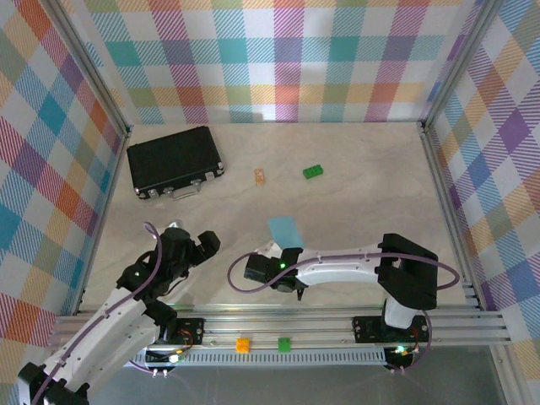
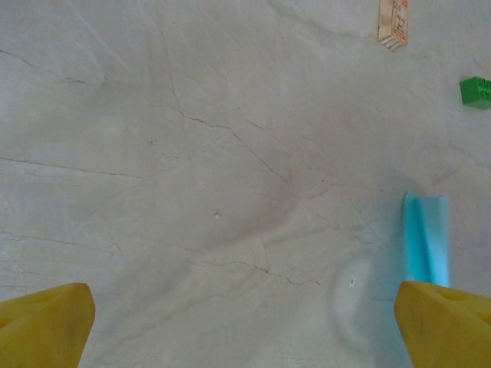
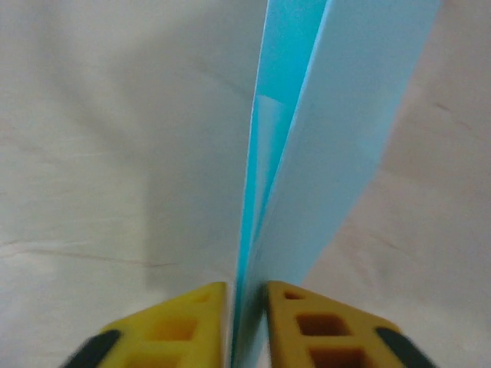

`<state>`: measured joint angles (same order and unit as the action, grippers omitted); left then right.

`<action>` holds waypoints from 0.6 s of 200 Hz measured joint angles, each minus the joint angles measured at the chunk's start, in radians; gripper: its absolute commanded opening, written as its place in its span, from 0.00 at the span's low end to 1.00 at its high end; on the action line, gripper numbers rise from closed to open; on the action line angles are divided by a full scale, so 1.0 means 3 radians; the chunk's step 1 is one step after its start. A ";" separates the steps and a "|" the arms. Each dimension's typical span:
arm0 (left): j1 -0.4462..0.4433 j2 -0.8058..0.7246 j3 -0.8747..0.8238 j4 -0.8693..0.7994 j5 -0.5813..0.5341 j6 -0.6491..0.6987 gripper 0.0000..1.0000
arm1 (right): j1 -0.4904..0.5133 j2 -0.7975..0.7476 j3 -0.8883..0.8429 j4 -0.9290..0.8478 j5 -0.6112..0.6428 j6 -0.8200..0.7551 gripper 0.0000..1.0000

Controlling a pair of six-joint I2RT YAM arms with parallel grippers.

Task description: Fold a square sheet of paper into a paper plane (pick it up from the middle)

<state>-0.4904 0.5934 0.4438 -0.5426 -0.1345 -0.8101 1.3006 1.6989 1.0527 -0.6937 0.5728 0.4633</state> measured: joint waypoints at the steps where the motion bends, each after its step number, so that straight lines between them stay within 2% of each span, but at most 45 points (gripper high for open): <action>1: 0.0001 -0.0005 0.0000 -0.0005 -0.0003 0.0000 1.00 | 0.0000 -0.0001 0.0000 0.0018 -0.0029 -0.0023 0.40; 25: 0.0008 -0.0070 0.0000 -0.0033 -0.0031 0.0000 1.00 | -0.0055 -0.0109 -0.0106 0.0397 -0.0553 0.0023 0.57; 55: 0.0010 -0.0113 -0.0018 -0.0017 0.0041 0.0001 1.00 | -0.0337 -0.0675 -0.0552 0.0977 -0.1231 0.0175 0.60; 78: 0.0013 -0.0131 -0.0111 0.0104 0.0244 0.0010 1.00 | -0.0804 -0.1204 -0.1006 0.1493 -0.1691 0.0429 0.55; 99: 0.0014 -0.0130 -0.0240 0.0318 0.0473 0.0006 1.00 | -0.1241 -0.1437 -0.1312 0.1825 -0.1980 0.0683 0.49; 120: 0.0015 -0.0098 -0.0355 0.0516 0.0684 -0.0031 0.96 | -0.1459 -0.1375 -0.1409 0.1967 -0.2243 0.0858 0.34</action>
<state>-0.4858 0.5640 0.3374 -0.3878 0.0708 -0.8192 0.8631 1.2865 0.6300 -0.1036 -0.1001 0.7208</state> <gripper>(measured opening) 0.991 0.416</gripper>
